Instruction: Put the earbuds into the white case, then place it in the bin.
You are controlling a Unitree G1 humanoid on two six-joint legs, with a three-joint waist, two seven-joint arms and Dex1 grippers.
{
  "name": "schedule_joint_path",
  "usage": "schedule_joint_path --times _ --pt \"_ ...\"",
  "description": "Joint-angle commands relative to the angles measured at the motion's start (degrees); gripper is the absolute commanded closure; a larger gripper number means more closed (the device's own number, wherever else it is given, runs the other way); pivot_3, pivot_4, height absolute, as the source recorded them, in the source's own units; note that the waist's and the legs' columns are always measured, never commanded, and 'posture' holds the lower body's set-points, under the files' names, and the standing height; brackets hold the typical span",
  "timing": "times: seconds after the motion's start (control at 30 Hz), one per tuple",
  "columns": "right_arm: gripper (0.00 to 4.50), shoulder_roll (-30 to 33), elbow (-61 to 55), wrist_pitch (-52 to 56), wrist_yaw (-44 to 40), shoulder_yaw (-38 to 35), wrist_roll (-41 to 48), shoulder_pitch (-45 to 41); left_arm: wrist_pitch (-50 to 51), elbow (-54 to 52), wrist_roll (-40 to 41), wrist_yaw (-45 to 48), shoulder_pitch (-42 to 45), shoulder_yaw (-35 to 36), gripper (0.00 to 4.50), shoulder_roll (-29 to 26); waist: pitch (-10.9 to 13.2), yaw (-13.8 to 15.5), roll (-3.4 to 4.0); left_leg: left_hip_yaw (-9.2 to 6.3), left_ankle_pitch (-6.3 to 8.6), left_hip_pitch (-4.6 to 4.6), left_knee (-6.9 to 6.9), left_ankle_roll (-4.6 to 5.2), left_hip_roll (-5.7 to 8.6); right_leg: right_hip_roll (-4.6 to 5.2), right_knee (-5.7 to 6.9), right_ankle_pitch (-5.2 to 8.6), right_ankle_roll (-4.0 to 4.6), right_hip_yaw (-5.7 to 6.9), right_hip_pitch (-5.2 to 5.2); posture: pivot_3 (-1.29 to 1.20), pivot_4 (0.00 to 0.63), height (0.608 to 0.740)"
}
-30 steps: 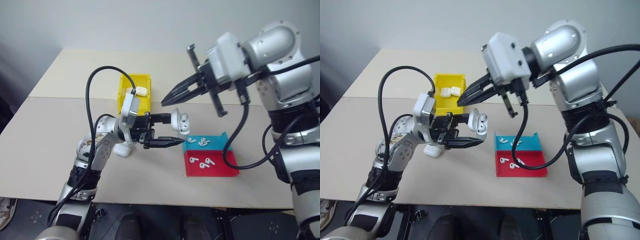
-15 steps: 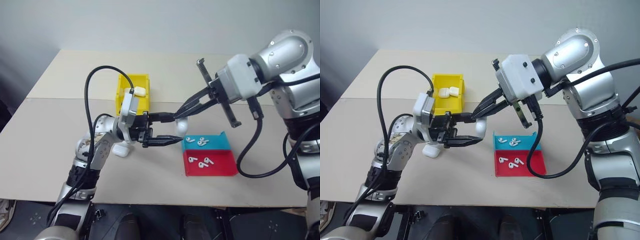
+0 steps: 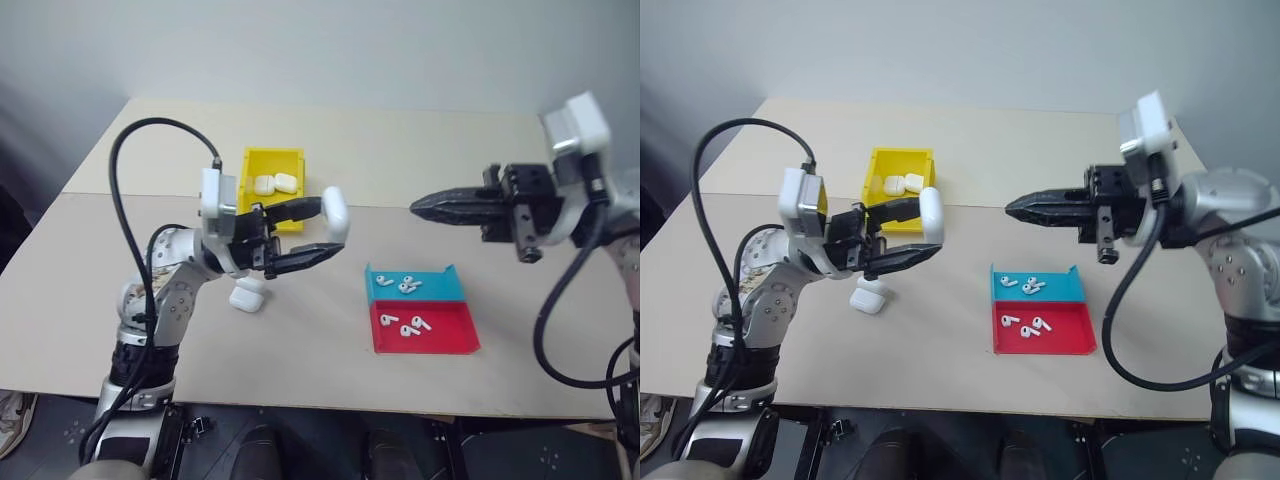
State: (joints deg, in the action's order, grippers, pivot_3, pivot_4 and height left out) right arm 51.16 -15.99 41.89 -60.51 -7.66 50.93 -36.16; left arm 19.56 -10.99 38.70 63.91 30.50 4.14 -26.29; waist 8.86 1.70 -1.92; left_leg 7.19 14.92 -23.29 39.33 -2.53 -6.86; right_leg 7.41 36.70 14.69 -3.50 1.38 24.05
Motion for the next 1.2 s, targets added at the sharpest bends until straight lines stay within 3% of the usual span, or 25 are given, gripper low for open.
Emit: schedule_joint_path --times 0.03,0.2,0.47,0.73,0.8,0.93,1.03,1.2 --pt "4.47 -2.44 -7.64 4.06 8.33 -3.63 5.14 2.54 0.42 -2.56 1.65 -3.17 -0.45 3.15 1.77 -0.84 0.00 -0.05 0.00 -0.01 0.00 -0.01 0.00 0.00 0.00 0.00 0.00 0.00 0.00 0.01 -0.01 0.00 0.150 0.740" --pt "4.47 -6.64 -11.45 4.75 15.74 -2.86 5.29 4.01 -0.10 1.03 -9.12 -17.69 1.37 2.24 1.77 -0.04 0.00 0.27 0.00 -0.05 0.00 -0.02 0.00 0.00 0.01 0.00 -0.02 0.00 0.00 0.03 -0.07 0.00 0.150 0.740" --pt "4.47 -13.55 -12.57 1.98 23.08 0.01 1.78 1.28 1.66 21.02 -25.58 -43.04 13.71 0.62 1.77 6.29 0.00 0.83 -0.01 -0.14 -0.01 -0.07 0.06 0.01 0.02 0.00 0.00 -0.01 0.00 0.17 -0.11 0.00 0.150 0.740" --pt "4.47 -16.42 -14.00 1.68 25.10 -0.44 1.57 1.67 -6.51 49.65 -31.97 -49.42 26.90 -0.22 1.77 9.84 0.00 0.71 -0.01 -0.24 -0.02 -0.28 -0.02 -0.01 0.02 0.00 -0.20 -0.01 0.01 0.46 -0.08 0.00 0.150 0.740" --pt "4.50 -16.46 -14.35 1.42 25.54 -0.89 1.23 1.99 -7.94 54.29 -33.43 -50.40 28.89 -0.53 1.05 9.92 0.00 0.63 -0.01 -0.31 -0.03 -0.32 -0.02 -0.02 0.02 0.00 -0.21 -0.01 0.01 0.53 -0.09 0.00 0.150 0.740" --pt "4.50 -16.60 -14.27 1.58 26.63 -2.67 2.24 2.17 -9.54 51.32 -32.52 -47.25 28.38 -0.24 0.05 9.84 0.00 0.47 -0.01 -0.35 -0.04 -0.37 -0.02 -0.02 0.02 0.00 -0.20 -0.01 0.01 0.56 -0.08 0.00 0.150 0.740" --pt "4.50 -16.83 -14.27 1.66 26.96 -3.38 3.22 2.53 -8.36 45.42 -31.99 -44.78 26.21 -0.46 0.05 9.06 0.00 0.44 -0.01 -0.38 -0.05 -0.39 -0.01 -0.05 0.02 0.00 -0.18 -0.01 0.01 0.58 -0.07 0.00 0.150 0.740" --pt "4.50 -16.81 -13.40 1.64 26.43 -4.00 3.53 3.19 -1.00 24.07 -24.99 -36.81 17.25 1.21 0.05 5.78 0.00 0.11 0.00 -0.39 -0.06 -0.40 -0.01 -0.06 0.02 0.00 -0.10 -0.01 0.01 0.56 -0.02 0.00 0.150 0.740"
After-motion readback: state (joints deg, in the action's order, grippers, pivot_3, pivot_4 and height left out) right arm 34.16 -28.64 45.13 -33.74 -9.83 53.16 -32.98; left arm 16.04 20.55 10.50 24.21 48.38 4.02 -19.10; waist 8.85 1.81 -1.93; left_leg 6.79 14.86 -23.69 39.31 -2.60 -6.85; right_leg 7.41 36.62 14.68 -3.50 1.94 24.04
